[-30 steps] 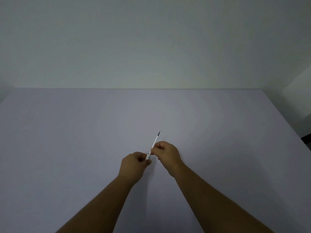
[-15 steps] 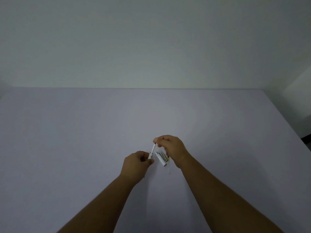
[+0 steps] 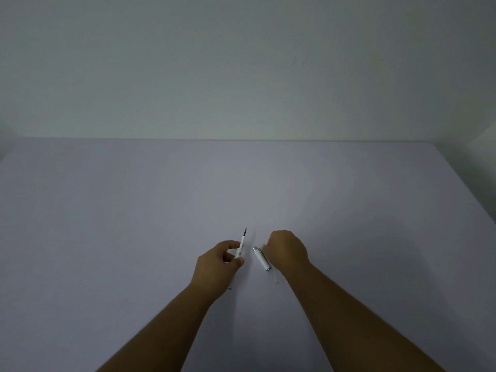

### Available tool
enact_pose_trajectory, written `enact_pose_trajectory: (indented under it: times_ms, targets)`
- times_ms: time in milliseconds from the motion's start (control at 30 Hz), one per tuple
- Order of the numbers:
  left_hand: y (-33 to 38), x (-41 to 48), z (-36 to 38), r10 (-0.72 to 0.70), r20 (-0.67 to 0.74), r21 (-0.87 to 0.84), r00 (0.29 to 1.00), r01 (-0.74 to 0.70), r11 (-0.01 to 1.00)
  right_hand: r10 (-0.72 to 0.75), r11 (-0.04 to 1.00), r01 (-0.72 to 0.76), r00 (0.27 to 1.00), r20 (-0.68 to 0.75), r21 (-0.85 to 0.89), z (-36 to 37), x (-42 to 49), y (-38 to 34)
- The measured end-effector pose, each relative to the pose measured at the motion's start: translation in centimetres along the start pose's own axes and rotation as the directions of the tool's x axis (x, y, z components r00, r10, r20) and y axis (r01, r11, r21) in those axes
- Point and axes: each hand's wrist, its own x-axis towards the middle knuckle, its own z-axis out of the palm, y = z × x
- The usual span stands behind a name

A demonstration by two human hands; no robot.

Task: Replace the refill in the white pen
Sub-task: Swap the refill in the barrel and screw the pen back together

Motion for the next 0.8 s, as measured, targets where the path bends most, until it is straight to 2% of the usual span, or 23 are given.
enact_pose_trajectory:
  times_ms: [67, 133, 233, 300, 333, 400, 800]
  targets:
    - [-0.1, 0.0, 0.0, -0.005, 0.006, -0.004, 1.0, 0.005, 1.0, 0.025, 0.99, -0.018, 0.999, -0.046, 0.138, -0.5, -0.1, -0.2]
    - [-0.1, 0.1, 0.1, -0.007, 0.011, 0.003, 1.0, 0.007, 1.0, 0.077, 0.91, -0.03, 0.992, -0.095, 0.414, -1.4, -0.1, -0.6]
    - [0.1, 0.2, 0.2, -0.007, 0.012, 0.018, 1.0, 0.007, 1.0, 0.117, 0.585, -0.028, 0.992, -0.051, 0.811, -3.2, -0.3, -1.7]
    - [0.2, 0.2, 0.3, 0.002, 0.016, 0.028, 1.0, -0.002, 1.0, 0.088, 0.395, -0.028, 0.996, -0.007, 0.918, -4.2, -0.4, -2.3]
    - [0.3, 0.2, 0.4, 0.008, 0.019, 0.031, 1.0, -0.008, 0.999, 0.079, 0.355, -0.029, 0.997, 0.001, 0.935, -4.5, -0.5, -2.4]
    - [0.5, 0.1, 0.4, 0.017, 0.022, 0.035, 1.0, -0.018, 0.999, 0.072, 0.338, -0.023, 0.997, -0.002, 0.941, -4.8, -0.8, -2.6]
    - [1.3, -0.9, 0.7, 0.044, -0.016, 0.052, 0.999, -0.043, 0.998, -0.028, 0.465, 0.036, 0.999, -0.026, 0.884, -4.7, -2.9, -1.9]
